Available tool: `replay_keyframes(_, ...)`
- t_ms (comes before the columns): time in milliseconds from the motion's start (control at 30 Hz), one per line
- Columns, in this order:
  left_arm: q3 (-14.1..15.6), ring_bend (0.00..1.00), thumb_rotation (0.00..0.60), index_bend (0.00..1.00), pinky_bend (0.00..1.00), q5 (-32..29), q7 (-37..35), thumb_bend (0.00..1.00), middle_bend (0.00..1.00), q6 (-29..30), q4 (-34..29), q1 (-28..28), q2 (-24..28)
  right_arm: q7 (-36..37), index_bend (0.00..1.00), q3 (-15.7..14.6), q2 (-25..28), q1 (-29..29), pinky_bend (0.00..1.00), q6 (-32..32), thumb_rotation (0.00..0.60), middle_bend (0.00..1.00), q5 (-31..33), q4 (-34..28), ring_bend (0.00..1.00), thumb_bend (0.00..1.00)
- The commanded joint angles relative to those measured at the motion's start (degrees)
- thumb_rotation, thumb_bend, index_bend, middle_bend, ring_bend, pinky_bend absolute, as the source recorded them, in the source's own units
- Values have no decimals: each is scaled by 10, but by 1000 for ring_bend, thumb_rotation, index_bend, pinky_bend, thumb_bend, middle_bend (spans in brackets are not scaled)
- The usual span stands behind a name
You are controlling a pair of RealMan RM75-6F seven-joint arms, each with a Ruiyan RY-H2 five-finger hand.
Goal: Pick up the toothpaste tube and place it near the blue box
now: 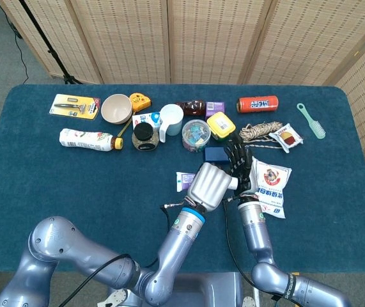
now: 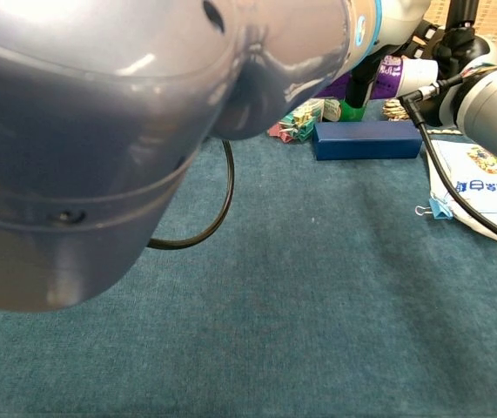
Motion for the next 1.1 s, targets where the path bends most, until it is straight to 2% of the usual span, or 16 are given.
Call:
replay_keyframes(33,-1,579,600,643,655,0,0,955,573,0,0,1,1,-1,0,-1,0,2,0,-2,77,0,0,0,0,0)
replay_keyframes(367,2,579,600,643,655,5,1,954,573,4,-11,10,9,-10,0,-2,2,3,0,2,90,0,1,4,0,0)
replay_keyframes(733,18,578,600,643,655,23,-3,953,573,19,-59,37,46,-19,0,-5,19,-5,0,9,92,0,-6,1,0,0)
replay_keyframes(1100,67,563,600,643,655,60,-26,942,573,19,-120,84,100,-40,0,-13,48,-16,0,18,102,0,-16,3,0,0)
